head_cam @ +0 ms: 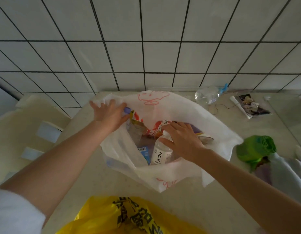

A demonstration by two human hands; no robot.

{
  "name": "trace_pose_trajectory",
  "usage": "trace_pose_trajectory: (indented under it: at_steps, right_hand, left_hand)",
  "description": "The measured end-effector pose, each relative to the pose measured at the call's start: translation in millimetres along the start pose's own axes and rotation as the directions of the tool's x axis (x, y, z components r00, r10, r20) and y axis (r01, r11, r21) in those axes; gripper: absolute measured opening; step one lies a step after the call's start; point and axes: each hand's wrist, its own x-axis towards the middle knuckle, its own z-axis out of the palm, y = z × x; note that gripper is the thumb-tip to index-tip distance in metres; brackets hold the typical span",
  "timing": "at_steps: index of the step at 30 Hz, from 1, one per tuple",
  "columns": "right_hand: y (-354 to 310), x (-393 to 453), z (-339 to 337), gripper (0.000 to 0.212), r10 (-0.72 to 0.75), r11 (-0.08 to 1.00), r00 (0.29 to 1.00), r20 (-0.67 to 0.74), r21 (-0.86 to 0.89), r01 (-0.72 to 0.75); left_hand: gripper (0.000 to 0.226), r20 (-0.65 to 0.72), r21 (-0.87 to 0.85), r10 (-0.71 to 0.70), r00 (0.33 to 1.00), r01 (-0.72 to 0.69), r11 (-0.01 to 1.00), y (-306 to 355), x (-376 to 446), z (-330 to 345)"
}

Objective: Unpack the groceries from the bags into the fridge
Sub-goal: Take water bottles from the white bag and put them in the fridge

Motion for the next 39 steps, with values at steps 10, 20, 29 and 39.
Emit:
trace_pose_trajectory:
  at_steps: [10,20,29,39]
  right_hand:
    - [-11.6,-3.8,-12.5,0.043,0.064,0.986,0.995,0.082,0.146,-0.075]
    - [-45.3,-44.0,-2.3,0.04,0.262,0.823,0.965,0.014,0.519,-0.231]
    - [-68.1,-70.1,9.1,0.028,0.436,0.511,0.893,0.112,0.785,-0.349]
    - [-89.3,-95.6,-49.0,0.034,0.359,0.5,0.927,-0.105,0.86,-0.096]
  left_hand:
    - [0.038,0.153,-0.537,-0.127,0.98,0.19,0.822,7.2,13.3,3.1]
    - [0.03,-0.148,-0.534,-0.09,0.985,-0.003,0.845,14.1,-88.7,-7.2]
    - [0.035,-0.221,-0.596,-0.253,0.942,0.075,0.799,12.9,-144.0,-2.4]
    - [0.045,-0.308,-0.815,-0.481,0.821,0.032,0.578,17.7,-179.4,-48.8]
